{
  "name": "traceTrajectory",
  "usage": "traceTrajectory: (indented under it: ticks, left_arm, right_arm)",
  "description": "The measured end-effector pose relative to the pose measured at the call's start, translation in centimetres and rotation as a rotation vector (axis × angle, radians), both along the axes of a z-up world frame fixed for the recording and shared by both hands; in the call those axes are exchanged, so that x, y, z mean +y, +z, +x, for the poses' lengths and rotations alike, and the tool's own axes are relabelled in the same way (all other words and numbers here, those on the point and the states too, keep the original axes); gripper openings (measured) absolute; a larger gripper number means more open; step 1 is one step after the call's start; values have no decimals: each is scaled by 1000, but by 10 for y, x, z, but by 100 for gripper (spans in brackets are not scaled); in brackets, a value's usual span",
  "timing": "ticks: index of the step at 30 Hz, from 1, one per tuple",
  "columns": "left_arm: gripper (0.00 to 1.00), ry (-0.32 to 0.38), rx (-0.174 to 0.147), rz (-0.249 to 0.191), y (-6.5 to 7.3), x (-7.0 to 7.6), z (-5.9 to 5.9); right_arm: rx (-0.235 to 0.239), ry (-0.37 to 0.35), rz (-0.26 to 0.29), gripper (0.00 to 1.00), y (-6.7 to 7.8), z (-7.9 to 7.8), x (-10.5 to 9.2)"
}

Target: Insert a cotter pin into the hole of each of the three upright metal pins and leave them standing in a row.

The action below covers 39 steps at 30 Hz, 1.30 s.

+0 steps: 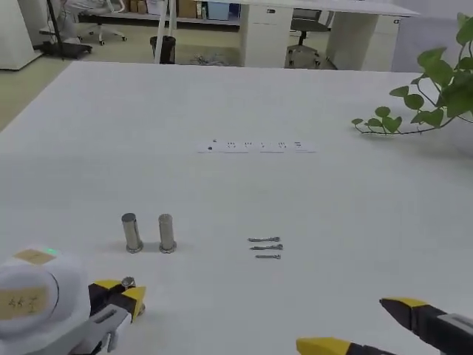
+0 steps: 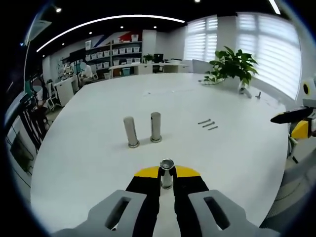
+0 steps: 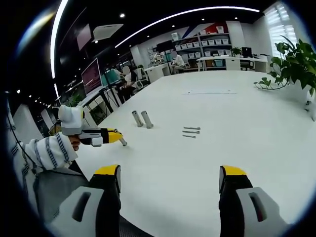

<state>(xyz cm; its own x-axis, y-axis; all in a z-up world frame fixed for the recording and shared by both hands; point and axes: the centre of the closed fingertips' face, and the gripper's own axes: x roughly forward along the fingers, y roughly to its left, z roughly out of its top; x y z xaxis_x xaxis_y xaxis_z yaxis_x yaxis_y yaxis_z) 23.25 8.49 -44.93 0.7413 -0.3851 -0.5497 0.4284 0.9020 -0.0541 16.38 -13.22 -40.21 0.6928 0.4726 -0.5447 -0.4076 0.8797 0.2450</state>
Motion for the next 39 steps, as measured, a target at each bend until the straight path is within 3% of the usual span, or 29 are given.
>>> traceTrajectory:
  ticks: [3, 6, 18, 21, 25, 35, 39]
  left_arm:
    - [5, -31, 4, -3, -2, -6, -5]
    - [5, -57, -9, 29, -2, -11, -9]
    - [5, -64, -11, 12, -8, -23, -13]
    - [5, -67, -20, 30, -9, -24, -14]
    - [5, -60, -7, 28, -12, -24, -14]
    - [5, -69, -31, 38, -12, -25, -12]
    - [5, -59, -22, 28, -12, -24, -11]
  right_arm:
    - [6, 10, -2, 80, -1, 0, 1]
    - [12, 15, -4, 80, -3, 0, 2]
    - [15, 23, -8, 80, -3, -1, 5]
    - [16, 21, -10, 79, -3, -2, 3]
    - [17, 18, -14, 79, -4, -2, 2]
    - [21, 15, -11, 79, -5, -3, 2]
    - [23, 15, -11, 79, -6, -4, 2]
